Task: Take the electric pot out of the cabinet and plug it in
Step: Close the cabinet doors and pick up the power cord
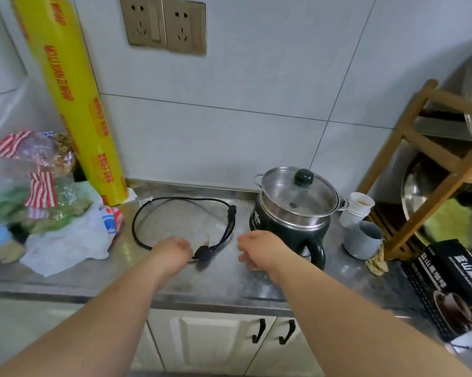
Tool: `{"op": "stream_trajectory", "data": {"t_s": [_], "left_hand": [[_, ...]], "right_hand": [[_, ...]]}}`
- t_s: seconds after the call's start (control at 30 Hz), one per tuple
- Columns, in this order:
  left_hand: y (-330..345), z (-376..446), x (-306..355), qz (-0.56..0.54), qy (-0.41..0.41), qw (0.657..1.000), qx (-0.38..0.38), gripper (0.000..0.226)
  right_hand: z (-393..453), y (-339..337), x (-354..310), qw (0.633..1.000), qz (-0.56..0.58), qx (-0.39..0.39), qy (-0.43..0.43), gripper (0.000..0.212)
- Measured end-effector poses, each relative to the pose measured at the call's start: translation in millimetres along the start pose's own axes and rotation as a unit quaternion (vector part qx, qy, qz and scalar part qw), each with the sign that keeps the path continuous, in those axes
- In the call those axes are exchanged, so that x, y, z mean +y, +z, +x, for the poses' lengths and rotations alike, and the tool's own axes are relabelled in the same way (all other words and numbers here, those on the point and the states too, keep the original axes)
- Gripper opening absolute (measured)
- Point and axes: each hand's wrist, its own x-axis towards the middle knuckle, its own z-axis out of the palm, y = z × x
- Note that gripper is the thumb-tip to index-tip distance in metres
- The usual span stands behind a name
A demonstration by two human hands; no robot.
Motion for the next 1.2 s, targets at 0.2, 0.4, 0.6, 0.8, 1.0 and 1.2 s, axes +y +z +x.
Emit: {"op": "stream_trajectory", "data": {"t_s": [0.2,0.4,0.6,0.8,1.0,1.2], "left_hand": [[20.5,30.4,5.2,0.113,-0.014,0.993,-0.018,0.046],[39.6,52.1,6.8,0.258,0.012,0.966,-0.005,0.051],[45.2,69.5,-4.3,0.291,0.036,0.956,-0.016,0.054],[35.0,84.2,-3.3,0.298,0.082,0.95,-0.051,0.028],[-17.7,95.7,24.6,0.127,0.093,0.985,-0.064,0.009],[-75.9,93.3,58.8,-0.093,0.143,0.985,-0.041,0.021]], "right_hand": [[52.0,9.8,-2.7,0.998,-0.046,-0.033,-0.024,0.039],[97.2,28.5,-11.8,0.998,-0.051,-0.043,0.012,0.059],[128.3,43.8,-12.2,0.996,-0.016,0.024,0.082,0.068],[147.5,50.8,-10.3,0.99,0.072,0.086,0.086,0.047],[146.0,45.8,-43.1,0.976,0.182,0.083,0.082,0.016],[123.4,36.2,-104.3,0.952,0.305,0.027,0.001,0.011]]}}
